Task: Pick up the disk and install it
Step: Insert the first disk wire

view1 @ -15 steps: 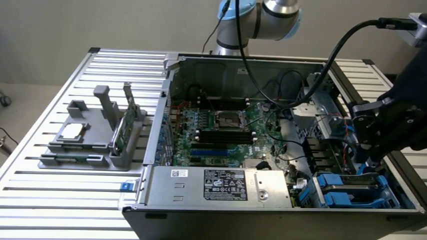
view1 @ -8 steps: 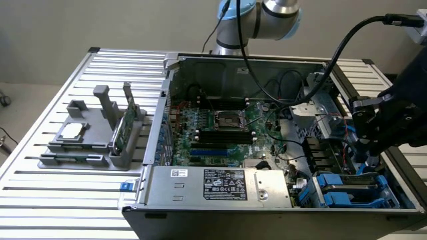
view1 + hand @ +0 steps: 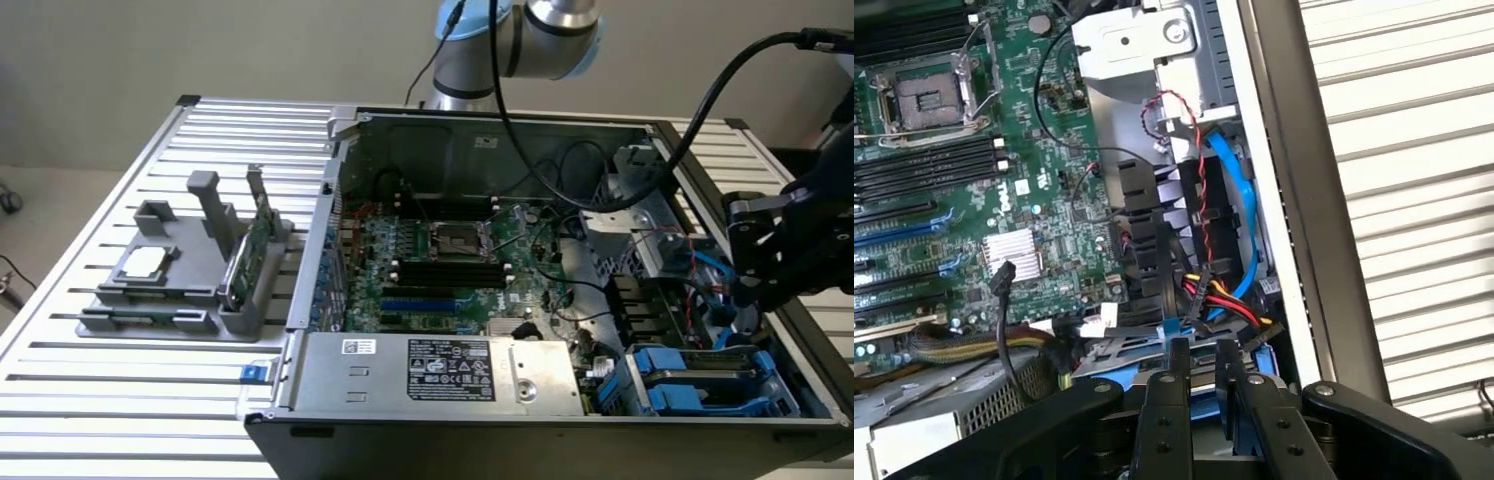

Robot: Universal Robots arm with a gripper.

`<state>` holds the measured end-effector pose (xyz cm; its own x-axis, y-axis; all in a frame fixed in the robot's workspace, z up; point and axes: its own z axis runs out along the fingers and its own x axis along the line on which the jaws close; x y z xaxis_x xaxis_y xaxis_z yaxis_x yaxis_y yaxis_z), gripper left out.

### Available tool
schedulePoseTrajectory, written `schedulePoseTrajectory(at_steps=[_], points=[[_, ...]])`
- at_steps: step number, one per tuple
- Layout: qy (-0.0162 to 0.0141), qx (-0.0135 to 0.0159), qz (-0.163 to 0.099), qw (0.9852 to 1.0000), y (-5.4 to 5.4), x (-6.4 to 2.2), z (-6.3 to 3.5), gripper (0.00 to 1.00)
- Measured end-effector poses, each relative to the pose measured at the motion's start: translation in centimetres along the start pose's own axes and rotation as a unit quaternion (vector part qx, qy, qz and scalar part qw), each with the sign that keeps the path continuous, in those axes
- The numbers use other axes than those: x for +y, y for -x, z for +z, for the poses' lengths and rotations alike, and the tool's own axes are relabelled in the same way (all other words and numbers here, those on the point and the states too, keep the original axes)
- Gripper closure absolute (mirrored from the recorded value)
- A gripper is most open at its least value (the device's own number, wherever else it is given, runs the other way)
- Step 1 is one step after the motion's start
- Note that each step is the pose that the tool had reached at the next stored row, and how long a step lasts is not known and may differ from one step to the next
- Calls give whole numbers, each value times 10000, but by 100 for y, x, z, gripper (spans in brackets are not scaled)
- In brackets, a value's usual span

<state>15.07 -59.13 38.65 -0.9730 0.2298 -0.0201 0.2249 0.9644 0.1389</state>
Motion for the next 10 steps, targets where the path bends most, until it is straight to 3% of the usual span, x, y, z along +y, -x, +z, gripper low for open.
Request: schedulePoseTrajectory(at_steps=[5, 10], points=[[-7, -55, 392, 9992, 2, -2, 9, 75], [-17, -118, 840, 9964, 2, -4, 26, 75]])
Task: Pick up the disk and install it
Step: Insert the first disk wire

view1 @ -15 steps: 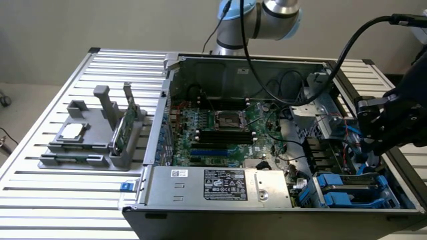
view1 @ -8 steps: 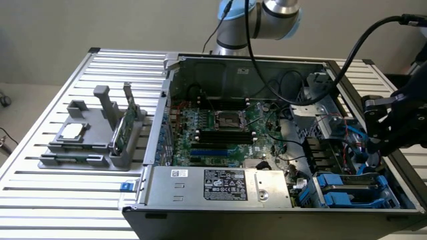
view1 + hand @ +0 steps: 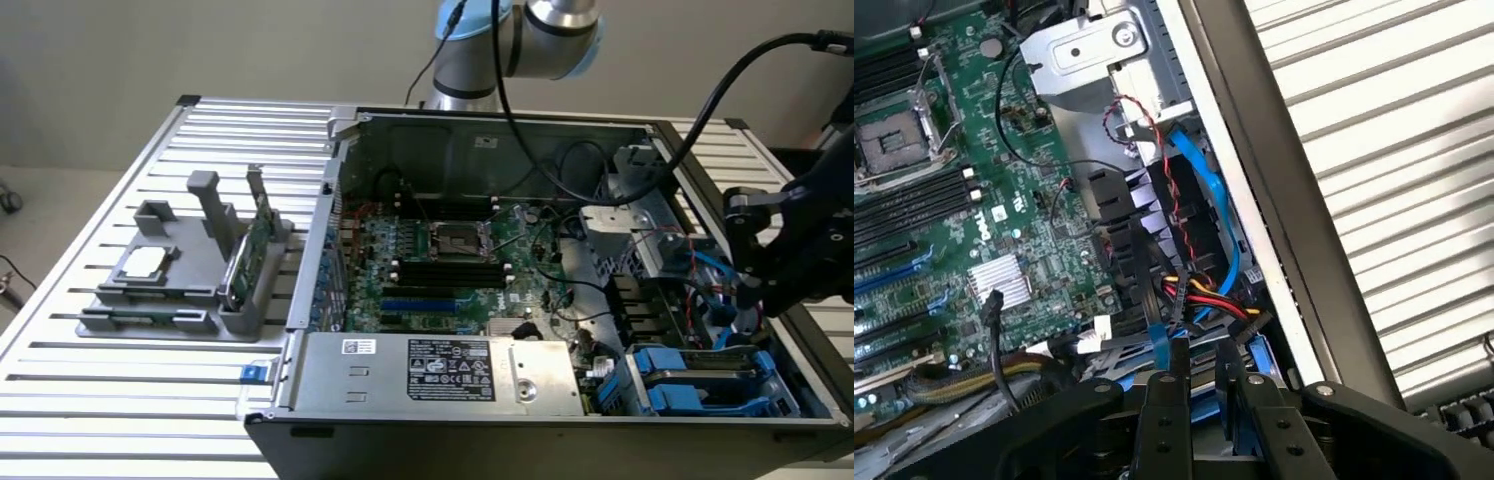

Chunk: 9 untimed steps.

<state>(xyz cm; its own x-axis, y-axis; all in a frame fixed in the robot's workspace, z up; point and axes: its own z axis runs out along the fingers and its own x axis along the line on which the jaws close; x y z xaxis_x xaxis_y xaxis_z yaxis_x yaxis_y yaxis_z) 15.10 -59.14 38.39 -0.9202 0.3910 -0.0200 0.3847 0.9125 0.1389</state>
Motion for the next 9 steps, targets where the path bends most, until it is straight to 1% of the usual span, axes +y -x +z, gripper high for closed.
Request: schedulePoseTrajectory(at_steps=[3, 5, 7, 9], points=[[-6, -38, 270, 9996, -1, -4, 26, 75], [-10, -63, 448, 9990, -1, -7, 51, 75], [-13, -89, 631, 9980, -2, -12, 84, 75], [-17, -114, 809, 9967, -3, -16, 115, 75]])
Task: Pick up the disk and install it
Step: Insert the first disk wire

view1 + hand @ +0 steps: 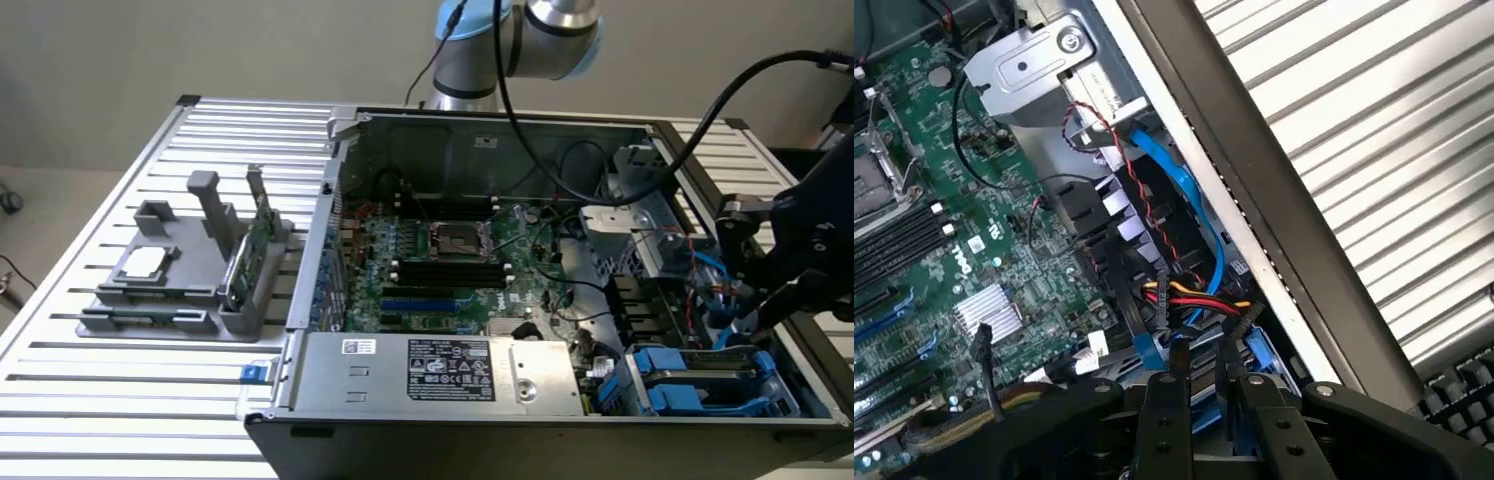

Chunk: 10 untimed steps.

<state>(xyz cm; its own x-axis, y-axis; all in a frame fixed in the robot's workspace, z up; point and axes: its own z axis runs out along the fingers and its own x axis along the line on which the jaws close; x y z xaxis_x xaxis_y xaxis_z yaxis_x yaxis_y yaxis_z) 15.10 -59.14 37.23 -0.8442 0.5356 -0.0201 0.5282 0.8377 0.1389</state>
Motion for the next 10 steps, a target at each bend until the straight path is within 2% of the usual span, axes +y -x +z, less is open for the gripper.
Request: schedulePoseTrajectory(at_steps=[5, 10], points=[[-9, -62, 448, 9990, -2, -12, 80, 75], [-17, -126, 900, 9959, -3, -23, 162, 75]])
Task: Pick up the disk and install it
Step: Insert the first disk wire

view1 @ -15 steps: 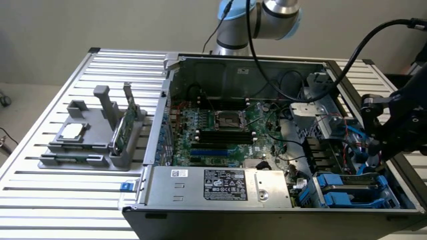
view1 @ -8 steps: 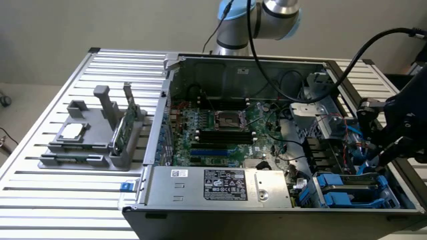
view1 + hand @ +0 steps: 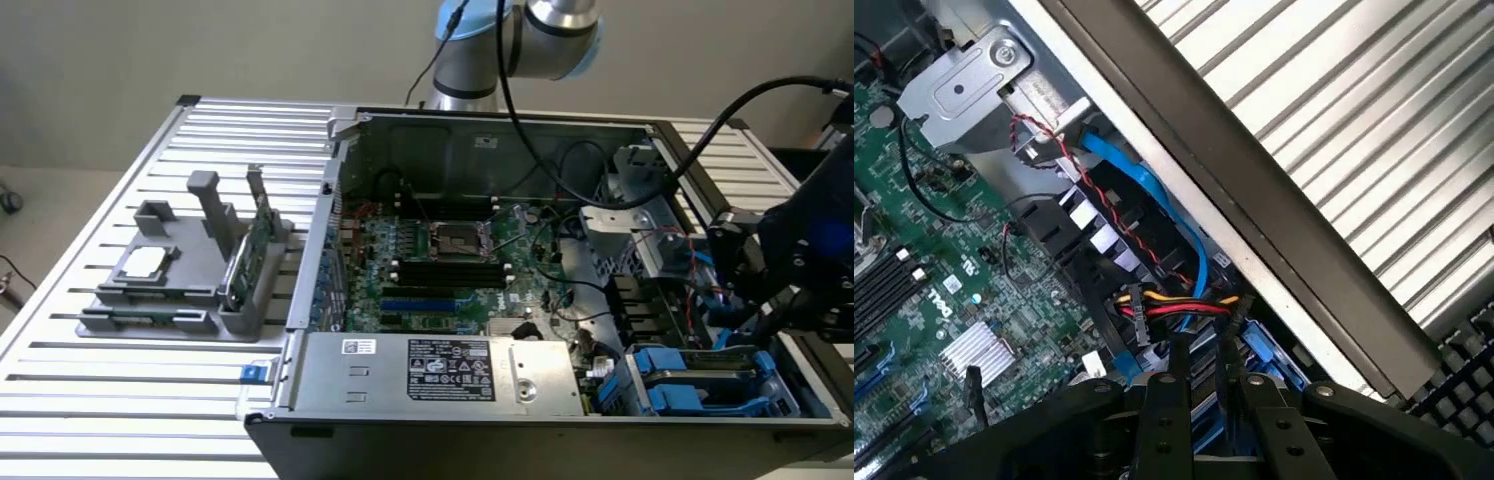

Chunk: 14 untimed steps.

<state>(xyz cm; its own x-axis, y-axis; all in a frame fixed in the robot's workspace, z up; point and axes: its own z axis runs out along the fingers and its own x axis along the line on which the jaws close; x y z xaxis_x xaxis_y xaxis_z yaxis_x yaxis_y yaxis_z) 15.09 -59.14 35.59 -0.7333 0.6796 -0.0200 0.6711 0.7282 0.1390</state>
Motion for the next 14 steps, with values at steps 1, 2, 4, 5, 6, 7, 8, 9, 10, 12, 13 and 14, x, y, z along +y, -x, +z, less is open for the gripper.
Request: schedulePoseTrajectory(at_steps=[1, 2, 4, 5, 6, 7, 8, 9, 10, 12, 13, 14], points=[[-2, -13, 89, 10000, 0, -2, 16, 75], [-4, -25, 177, 9998, -1, -4, 32, 75], [-8, -50, 350, 9994, -1, -7, 53, 75], [-9, -62, 437, 9990, -1, -9, 63, 75], [-11, -72, 510, 9987, -1, -10, 70, 75], [-12, -83, 582, 9983, 0, -12, 75, 75], [-14, -92, 649, 9978, 0, -13, 80, 75], [-15, -101, 713, 9974, 1, -15, 84, 75], [-16, -108, 768, 9970, 2, -16, 87, 75], [-18, -122, 868, 9962, 6, -21, 92, 75], [-19, -127, 905, 9958, 7, -22, 93, 75], [-19, -130, 934, 9955, 8, -24, 94, 75]])
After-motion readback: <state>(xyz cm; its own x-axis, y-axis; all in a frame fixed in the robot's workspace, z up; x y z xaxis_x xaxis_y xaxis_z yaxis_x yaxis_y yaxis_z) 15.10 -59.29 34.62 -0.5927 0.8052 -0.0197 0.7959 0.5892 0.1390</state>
